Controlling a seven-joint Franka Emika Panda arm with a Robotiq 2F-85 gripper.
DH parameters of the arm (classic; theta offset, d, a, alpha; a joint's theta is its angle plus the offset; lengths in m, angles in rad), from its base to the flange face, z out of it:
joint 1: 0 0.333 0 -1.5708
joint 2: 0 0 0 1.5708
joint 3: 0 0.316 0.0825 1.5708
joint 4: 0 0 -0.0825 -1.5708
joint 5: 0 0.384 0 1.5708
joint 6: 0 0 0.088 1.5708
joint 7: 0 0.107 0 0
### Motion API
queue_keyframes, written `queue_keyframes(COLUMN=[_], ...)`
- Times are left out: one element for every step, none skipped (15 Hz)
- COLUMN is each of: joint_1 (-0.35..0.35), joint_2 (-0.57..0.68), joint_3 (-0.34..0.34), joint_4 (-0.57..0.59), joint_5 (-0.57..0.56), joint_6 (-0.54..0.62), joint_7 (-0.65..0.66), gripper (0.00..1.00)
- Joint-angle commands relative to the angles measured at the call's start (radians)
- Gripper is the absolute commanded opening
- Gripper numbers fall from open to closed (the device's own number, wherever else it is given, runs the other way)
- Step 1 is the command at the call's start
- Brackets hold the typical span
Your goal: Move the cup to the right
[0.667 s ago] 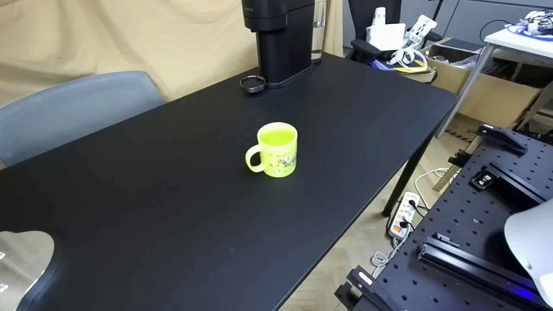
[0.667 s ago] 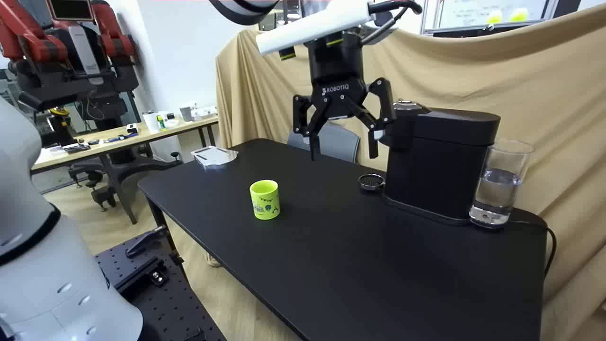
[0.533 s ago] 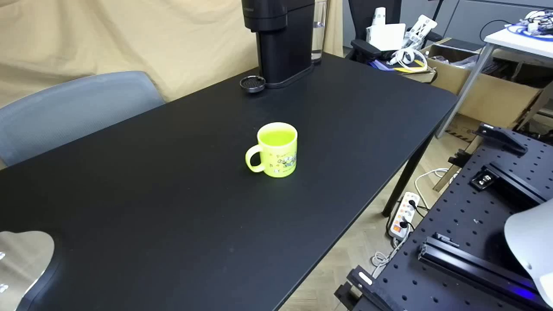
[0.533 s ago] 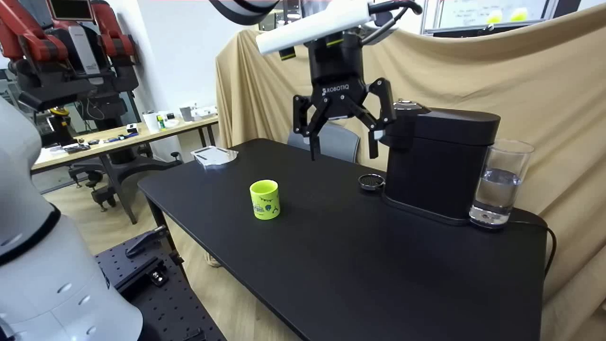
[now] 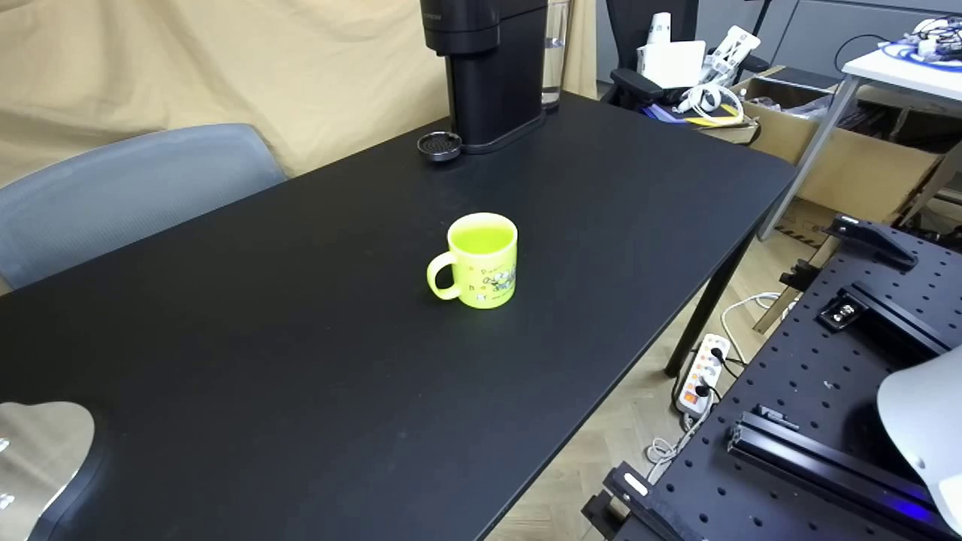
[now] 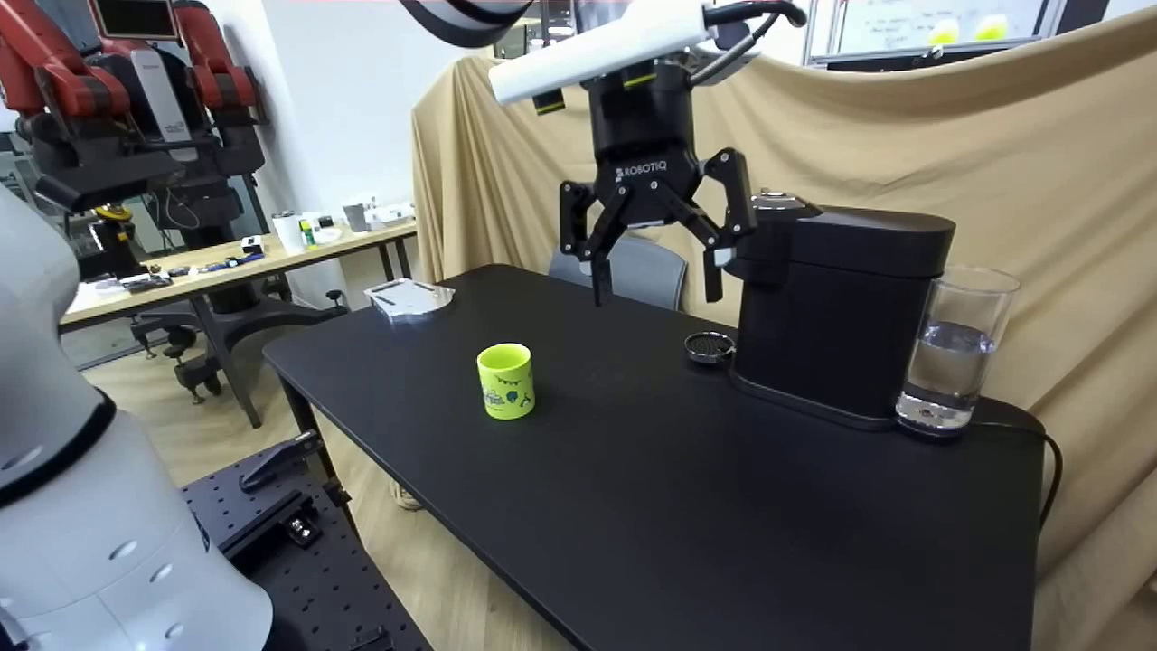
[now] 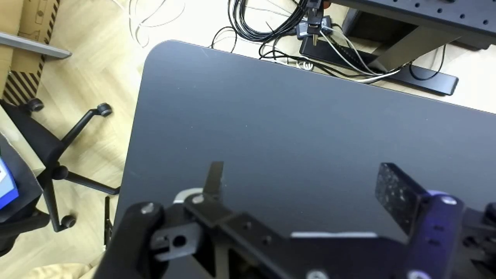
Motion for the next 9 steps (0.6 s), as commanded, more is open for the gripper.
queue_keyframes(joint_1=[0.002,0.002,0.002,0.001,0.006,0.018,0.032,0.048,0.069], joint_2=[0.000,0.000,0.000,0.004,0.008,0.015,0.023,0.037,0.056], joint_3=[-0.001,-0.001,-0.001,0.002,0.003,0.008,0.015,0.023,0.033], joint_4=[0.002,0.002,0.002,0.002,-0.001,-0.008,-0.018,-0.028,-0.034], joint_5=[0.000,0.000,0.000,-0.001,0.004,0.013,0.029,0.043,0.069], joint_6=[-0.003,-0.003,-0.003,0.011,0.026,0.057,0.098,0.149,0.198], joint_7=[0.000,0.000,0.000,0.018,0.015,0.008,0.002,0.000,-0.015], gripper=[1.00,1.00,1.00,1.00,1.00,1.00,1.00,1.00,1.00])
